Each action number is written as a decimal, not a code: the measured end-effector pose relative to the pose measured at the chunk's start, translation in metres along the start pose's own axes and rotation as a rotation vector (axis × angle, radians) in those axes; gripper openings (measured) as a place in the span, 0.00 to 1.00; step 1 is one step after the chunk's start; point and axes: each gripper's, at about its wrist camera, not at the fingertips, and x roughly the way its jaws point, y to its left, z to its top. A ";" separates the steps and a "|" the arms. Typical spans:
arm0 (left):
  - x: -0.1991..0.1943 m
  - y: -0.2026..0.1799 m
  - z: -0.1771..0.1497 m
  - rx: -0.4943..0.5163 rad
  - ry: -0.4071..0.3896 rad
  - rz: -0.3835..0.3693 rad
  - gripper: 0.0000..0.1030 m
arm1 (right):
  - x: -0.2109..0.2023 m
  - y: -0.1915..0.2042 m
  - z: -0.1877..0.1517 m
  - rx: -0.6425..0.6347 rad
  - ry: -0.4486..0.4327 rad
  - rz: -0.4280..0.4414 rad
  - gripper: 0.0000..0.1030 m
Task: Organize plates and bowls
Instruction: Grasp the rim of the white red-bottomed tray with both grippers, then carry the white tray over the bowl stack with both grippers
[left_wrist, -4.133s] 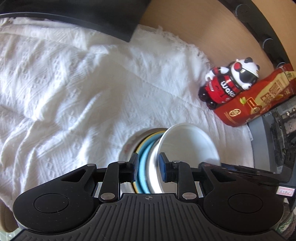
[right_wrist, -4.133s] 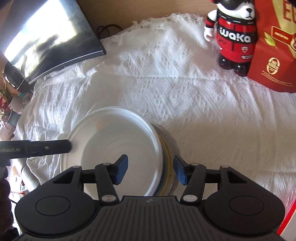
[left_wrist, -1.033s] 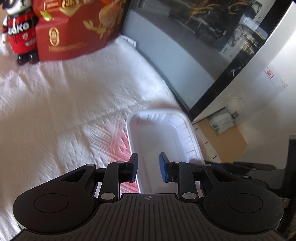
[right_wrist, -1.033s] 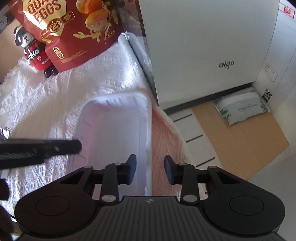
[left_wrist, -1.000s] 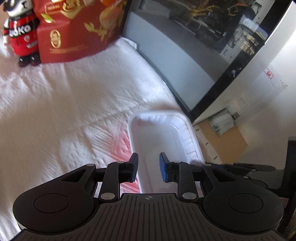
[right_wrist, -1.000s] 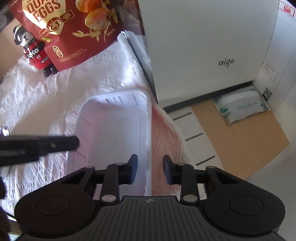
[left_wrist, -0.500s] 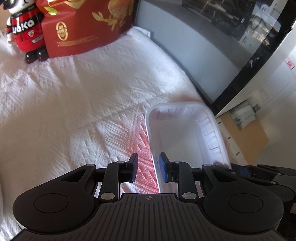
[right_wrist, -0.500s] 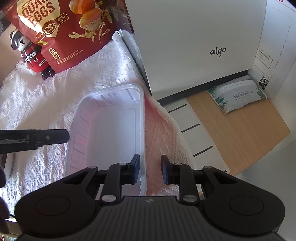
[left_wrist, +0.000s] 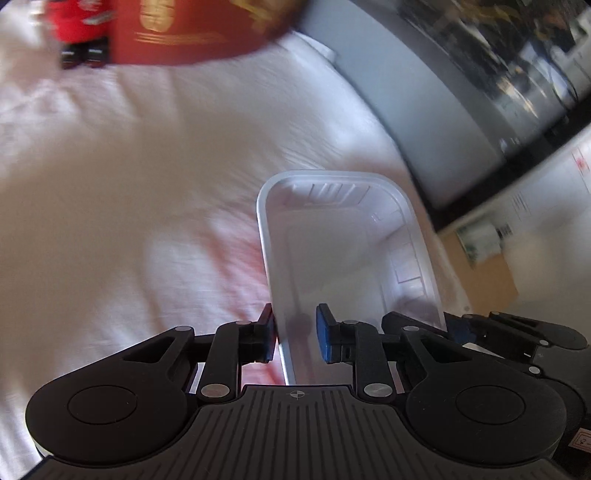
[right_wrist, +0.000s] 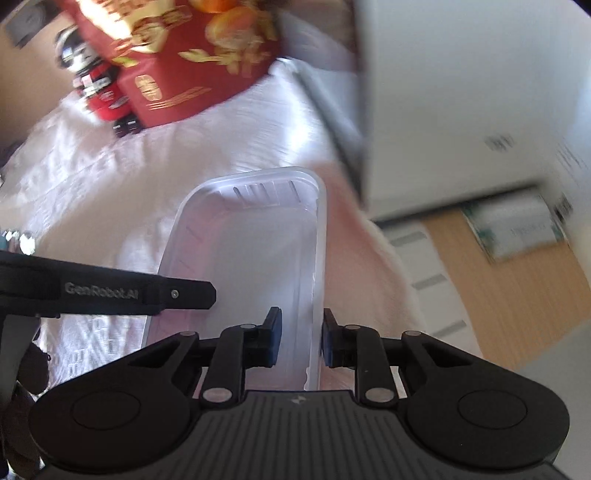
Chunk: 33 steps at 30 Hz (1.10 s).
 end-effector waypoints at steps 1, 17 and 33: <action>-0.009 0.009 -0.002 -0.012 -0.018 0.019 0.21 | 0.001 0.007 0.003 -0.017 -0.002 0.013 0.21; -0.072 0.120 -0.047 -0.289 -0.095 0.179 0.18 | 0.034 0.142 0.009 -0.314 0.064 0.201 0.21; -0.058 0.125 -0.050 -0.295 -0.043 0.134 0.18 | 0.050 0.130 0.015 -0.238 0.127 0.182 0.22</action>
